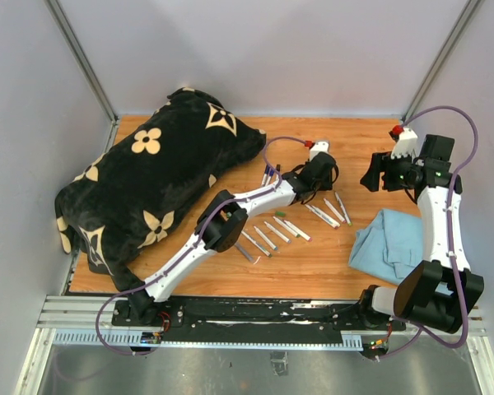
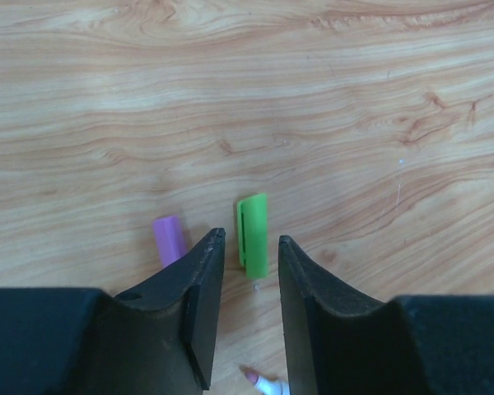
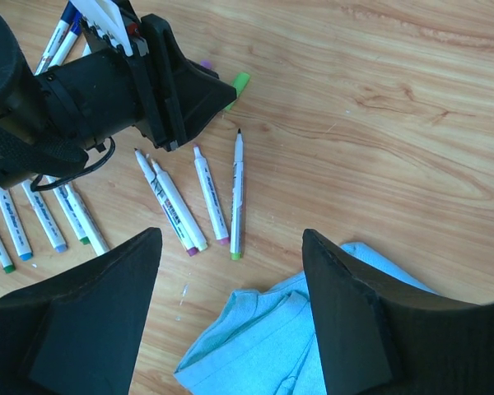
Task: Open the pen caps
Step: Place the pen cap at the center of the board.
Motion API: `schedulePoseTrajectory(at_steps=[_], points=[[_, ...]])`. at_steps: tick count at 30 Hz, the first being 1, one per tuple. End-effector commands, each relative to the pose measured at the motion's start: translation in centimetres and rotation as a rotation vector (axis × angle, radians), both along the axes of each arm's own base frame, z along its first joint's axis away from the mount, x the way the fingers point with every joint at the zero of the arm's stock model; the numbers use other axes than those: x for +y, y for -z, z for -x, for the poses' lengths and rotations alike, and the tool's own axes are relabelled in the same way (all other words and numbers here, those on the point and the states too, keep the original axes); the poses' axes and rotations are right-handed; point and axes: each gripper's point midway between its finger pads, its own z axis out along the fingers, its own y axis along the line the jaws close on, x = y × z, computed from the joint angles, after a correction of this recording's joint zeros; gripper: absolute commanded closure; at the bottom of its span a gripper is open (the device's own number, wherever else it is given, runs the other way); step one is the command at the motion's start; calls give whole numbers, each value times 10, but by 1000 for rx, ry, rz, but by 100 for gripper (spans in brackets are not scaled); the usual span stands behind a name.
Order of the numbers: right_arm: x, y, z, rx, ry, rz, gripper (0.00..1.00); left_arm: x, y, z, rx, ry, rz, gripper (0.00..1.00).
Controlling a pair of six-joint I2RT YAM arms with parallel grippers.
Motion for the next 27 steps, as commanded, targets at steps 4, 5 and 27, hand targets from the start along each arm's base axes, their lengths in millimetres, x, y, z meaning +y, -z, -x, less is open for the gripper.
schedulePoseTrajectory(at_steps=[4,5,27], points=[[11,-7,6,-46,-67,-43,29,6,-136,13,-177,86,163,59],[14,-8,7,-52,-84,-50,29,12,-154,18,-204,97,183,58],[54,-10,24,-103,-333,-164,31,228,-146,107,-367,244,9,13]])
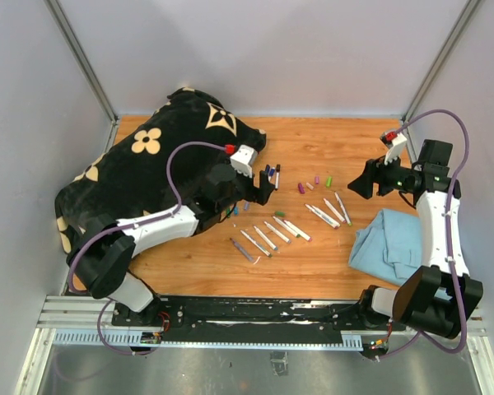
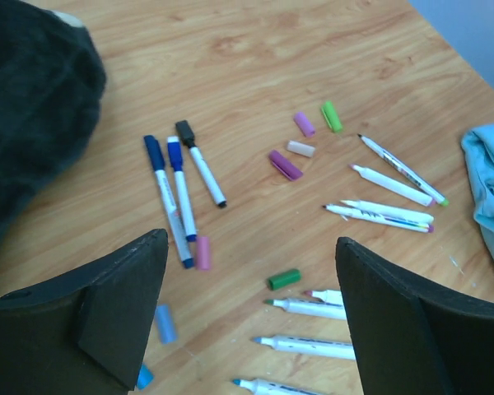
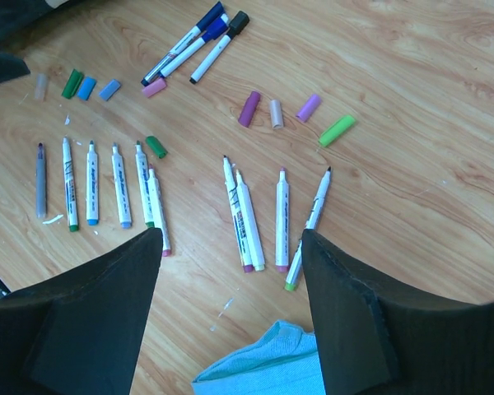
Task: Open the pen caps
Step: Place the pen cap at the center of the board.
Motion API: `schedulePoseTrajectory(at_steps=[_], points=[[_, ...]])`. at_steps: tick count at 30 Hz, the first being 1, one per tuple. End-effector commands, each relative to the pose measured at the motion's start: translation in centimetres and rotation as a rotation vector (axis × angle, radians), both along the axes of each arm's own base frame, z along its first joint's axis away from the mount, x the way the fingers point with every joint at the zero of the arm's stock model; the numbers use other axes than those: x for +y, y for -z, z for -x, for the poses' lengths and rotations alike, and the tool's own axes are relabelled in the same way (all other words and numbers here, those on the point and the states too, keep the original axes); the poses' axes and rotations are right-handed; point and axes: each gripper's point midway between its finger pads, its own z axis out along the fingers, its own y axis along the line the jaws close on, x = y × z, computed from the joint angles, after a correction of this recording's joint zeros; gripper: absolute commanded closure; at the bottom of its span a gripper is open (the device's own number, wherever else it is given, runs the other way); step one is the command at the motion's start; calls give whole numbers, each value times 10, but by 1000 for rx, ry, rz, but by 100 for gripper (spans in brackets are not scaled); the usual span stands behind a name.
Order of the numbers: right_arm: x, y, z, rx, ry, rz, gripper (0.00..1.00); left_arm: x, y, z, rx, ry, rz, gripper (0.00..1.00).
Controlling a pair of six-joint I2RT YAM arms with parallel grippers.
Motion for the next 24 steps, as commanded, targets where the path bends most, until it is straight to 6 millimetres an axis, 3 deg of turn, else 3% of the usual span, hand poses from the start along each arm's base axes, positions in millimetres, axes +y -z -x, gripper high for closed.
schedulePoseTrajectory(at_steps=[1,10,24], points=[[6,4,6,7,-49,-29,31,11,-12,-3,-20,45,20,13],[14,7,7,14,-80,-33,31,15,14,-15,72,41,-39,12],[18,7,9,16,-100,-40,31,15,29,-26,98,25,-94,12]])
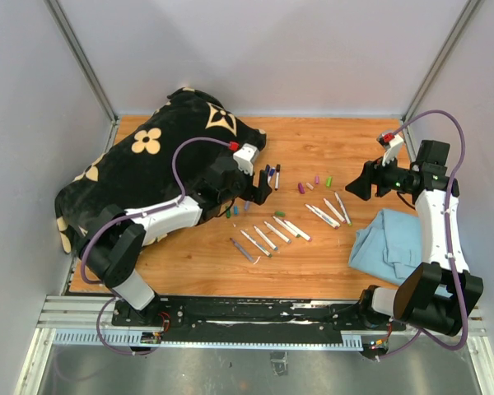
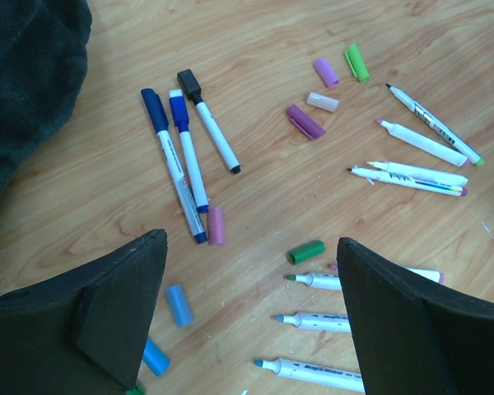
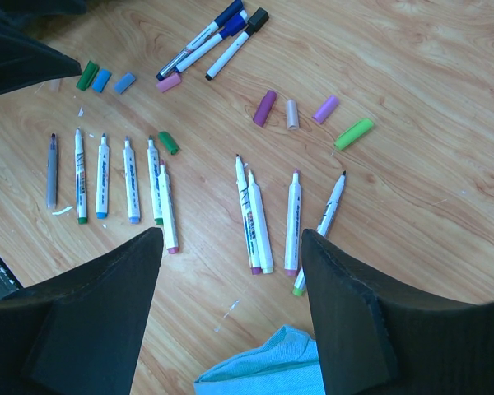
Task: Open the pen caps
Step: Pick up the pen from the center of the board.
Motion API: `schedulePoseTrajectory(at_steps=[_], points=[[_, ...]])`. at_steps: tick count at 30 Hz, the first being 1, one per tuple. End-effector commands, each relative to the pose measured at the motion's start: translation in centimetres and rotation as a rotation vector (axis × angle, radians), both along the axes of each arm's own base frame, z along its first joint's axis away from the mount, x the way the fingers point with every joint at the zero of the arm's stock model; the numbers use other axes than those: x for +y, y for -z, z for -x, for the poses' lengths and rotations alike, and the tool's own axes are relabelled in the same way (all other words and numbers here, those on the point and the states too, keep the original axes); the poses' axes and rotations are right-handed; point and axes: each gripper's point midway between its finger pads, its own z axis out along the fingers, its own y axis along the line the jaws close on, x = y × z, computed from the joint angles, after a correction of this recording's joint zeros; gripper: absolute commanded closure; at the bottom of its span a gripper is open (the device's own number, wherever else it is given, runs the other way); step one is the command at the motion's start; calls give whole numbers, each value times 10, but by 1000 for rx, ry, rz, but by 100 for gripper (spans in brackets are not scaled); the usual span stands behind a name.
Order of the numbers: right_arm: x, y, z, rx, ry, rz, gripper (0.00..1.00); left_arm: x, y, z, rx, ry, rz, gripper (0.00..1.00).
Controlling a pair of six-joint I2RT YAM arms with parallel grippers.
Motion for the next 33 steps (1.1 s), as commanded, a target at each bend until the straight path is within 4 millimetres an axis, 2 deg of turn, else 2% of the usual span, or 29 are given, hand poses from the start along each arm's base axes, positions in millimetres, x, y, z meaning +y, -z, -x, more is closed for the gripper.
schedulePoseTrajectory(at_steps=[1,22,33], points=[[10,3,6,14,-44,-20,31,-1,-6,-11,-23,-4,-12,12],[17,7,6,27,-68,-12,31,0,15,-43,20,-42,-140,14],[21,9,6,31,-79,-6,31,-1,18,-63,29,-47,-179,14]])
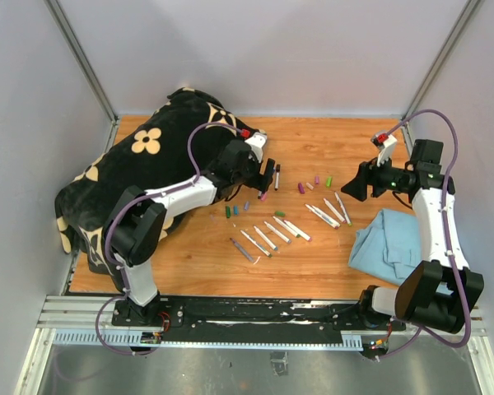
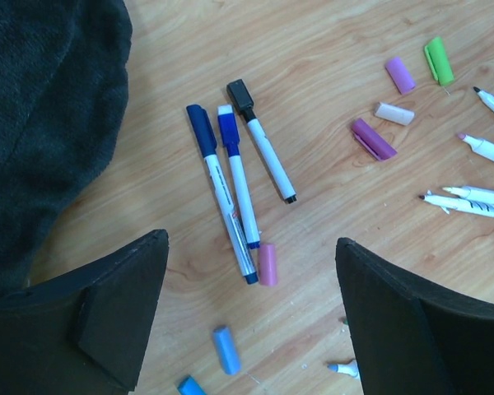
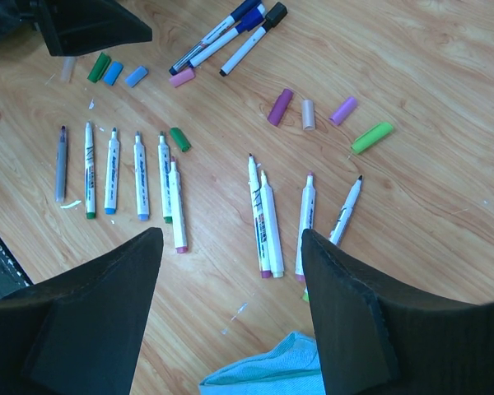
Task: Open the pen caps
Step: Pick up the pen from the center of the board.
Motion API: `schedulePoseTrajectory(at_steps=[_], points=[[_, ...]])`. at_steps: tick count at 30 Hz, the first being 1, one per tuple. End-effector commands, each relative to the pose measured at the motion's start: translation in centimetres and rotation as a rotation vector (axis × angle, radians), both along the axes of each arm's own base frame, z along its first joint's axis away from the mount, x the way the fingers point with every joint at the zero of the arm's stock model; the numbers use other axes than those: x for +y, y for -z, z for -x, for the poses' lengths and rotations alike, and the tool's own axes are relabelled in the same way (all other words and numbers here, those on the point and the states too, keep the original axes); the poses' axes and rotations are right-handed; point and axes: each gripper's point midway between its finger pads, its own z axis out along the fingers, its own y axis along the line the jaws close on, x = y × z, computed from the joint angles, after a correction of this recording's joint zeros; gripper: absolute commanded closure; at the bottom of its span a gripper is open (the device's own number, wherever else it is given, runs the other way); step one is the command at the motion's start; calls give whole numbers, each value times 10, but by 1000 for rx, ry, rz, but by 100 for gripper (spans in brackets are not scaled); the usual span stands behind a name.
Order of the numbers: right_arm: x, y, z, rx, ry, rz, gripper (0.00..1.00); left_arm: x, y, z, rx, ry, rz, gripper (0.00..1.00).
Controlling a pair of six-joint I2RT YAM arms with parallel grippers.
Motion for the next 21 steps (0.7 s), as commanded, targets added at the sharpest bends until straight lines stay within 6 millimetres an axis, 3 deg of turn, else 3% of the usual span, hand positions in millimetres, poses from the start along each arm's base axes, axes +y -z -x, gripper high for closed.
schedulePoseTrajectory(at_steps=[1,9,21], points=[[8,5,4,17,-35,-3,31,3,-3,-14,-11,-8,-27,14],[12,8,5,22,-49,7,31,0,10,-33,24,-11,-63,20],[14,11,4,30,-55,14,31,-9,46,-56,107,-15,-162,51]])
